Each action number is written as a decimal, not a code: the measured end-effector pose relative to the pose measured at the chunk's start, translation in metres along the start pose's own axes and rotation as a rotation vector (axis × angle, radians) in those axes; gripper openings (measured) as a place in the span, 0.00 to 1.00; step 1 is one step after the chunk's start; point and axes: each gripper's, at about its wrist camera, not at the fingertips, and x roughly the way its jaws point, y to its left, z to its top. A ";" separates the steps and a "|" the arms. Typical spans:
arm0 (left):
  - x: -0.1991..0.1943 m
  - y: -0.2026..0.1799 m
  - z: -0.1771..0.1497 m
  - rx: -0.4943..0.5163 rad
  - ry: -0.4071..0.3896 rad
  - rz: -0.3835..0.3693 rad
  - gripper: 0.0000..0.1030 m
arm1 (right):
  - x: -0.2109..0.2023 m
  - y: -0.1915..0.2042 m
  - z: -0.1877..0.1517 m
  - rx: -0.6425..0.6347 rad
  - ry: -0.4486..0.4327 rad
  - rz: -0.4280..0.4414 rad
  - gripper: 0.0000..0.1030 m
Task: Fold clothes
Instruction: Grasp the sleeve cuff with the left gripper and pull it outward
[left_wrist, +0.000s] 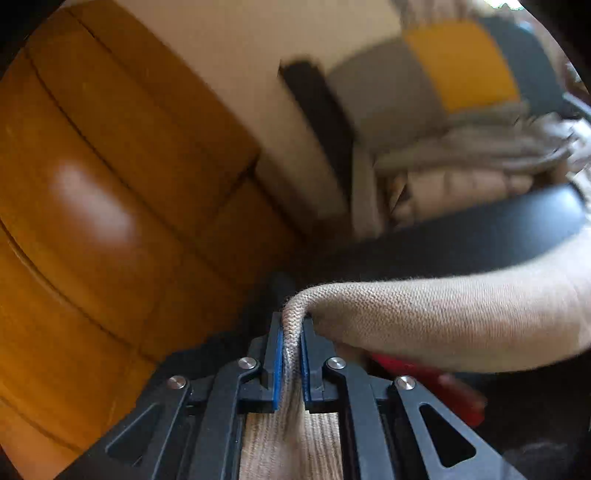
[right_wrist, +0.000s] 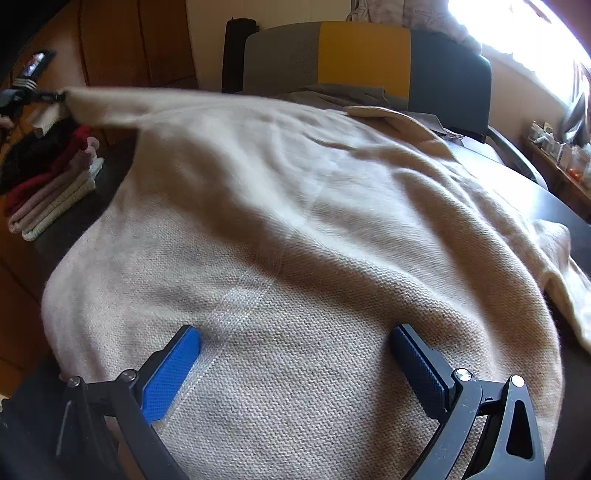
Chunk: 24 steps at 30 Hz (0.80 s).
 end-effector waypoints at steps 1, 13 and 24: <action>0.012 0.001 -0.004 -0.002 0.035 0.012 0.07 | 0.001 0.001 0.001 -0.003 0.006 0.000 1.00; -0.035 0.025 -0.009 -0.133 0.045 -0.011 0.29 | 0.004 0.002 0.008 -0.038 0.042 0.022 1.00; -0.030 0.051 -0.009 -0.551 0.083 -0.181 0.31 | -0.046 -0.034 0.081 -0.033 -0.115 0.089 0.86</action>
